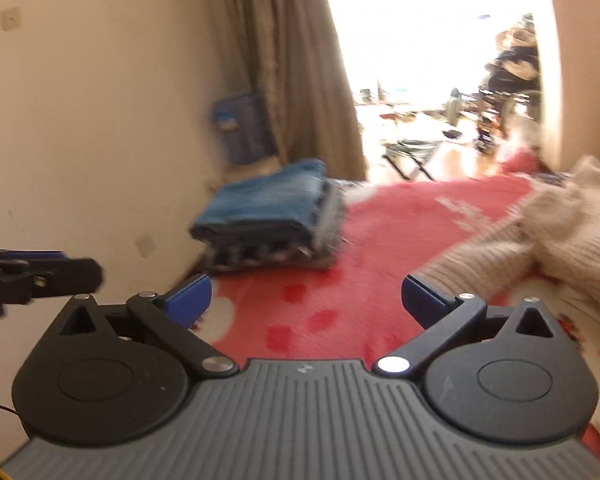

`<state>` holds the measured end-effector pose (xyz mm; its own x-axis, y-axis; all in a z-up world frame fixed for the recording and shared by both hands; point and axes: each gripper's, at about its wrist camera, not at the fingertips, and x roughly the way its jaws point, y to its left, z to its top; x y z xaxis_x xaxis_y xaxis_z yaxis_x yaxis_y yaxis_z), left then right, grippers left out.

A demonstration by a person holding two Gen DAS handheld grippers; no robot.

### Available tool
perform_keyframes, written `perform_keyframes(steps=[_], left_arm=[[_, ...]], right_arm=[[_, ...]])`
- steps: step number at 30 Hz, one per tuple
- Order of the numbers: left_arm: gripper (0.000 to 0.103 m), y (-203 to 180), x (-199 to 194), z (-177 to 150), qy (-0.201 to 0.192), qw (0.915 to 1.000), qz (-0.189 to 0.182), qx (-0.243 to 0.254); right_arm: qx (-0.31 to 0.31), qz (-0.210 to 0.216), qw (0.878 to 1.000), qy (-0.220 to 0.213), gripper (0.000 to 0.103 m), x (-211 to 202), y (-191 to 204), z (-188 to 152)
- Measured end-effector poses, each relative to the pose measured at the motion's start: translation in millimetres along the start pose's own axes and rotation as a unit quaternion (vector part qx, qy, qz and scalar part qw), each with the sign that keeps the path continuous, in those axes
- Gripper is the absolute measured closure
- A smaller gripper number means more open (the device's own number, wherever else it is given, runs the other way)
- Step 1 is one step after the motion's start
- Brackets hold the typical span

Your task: Fold clothes

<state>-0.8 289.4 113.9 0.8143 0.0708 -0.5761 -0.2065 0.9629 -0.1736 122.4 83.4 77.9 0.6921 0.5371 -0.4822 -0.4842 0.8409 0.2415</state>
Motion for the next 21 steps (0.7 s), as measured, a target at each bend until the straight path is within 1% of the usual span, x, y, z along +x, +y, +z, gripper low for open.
perform_keyframes(steps=[2,4,5,7,10,13,15,17,18,21], left_arm=[[0.000,-7.2,-5.2,-7.5,0.000,0.9999,0.014,-0.007],[0.000,-13.1,-9.4,-13.4,-0.005,0.9995,0.032,0.002],[0.000,-17.1,-10.3,-15.9,-0.006,0.9988,0.046,0.013],[0.000,-22.9,-10.5,-19.8,-0.009,0.9976,0.065,0.022],[0.000,-33.1,-8.3,-27.8,-0.012,0.9953,0.083,0.047],[0.000,-39.0,-7.7,-35.7,-0.022,0.9899,0.116,0.078],[0.000,-38.5,-8.3,-39.5,-0.027,0.9868,0.133,0.089],[0.000,-32.3,-8.7,-40.4,-0.013,0.9870,0.143,0.071],[0.000,-27.8,-10.6,-40.5,-0.007,0.9882,0.141,0.059],[0.000,-13.5,-17.4,-44.7,0.001,0.9876,0.155,0.025]], right_arm=[[0.011,-0.019,1.000,0.008,0.001,-7.5,-5.4,-9.5],[0.023,-0.028,0.999,0.000,0.001,-17.4,-11.4,-21.0],[0.028,-0.033,0.999,-0.005,0.001,-21.9,-13.7,-26.3],[0.023,-0.052,0.998,-0.007,0.001,-27.6,-14.6,-32.7],[0.014,-0.084,0.996,-0.012,0.001,-34.2,-11.0,-37.5],[0.013,-0.060,0.998,-0.015,0.001,-41.2,-10.2,-44.8],[0.020,-0.064,0.998,-0.007,0.001,-39.8,-11.6,-50.8],[0.013,-0.078,0.997,-0.011,0.001,-37.7,-10.4,-56.8],[0.006,-0.085,0.996,-0.012,0.001,-36.4,-9.4,-59.5],[0.006,-0.088,0.996,-0.012,0.001,-32.5,-10.8,-65.2]])
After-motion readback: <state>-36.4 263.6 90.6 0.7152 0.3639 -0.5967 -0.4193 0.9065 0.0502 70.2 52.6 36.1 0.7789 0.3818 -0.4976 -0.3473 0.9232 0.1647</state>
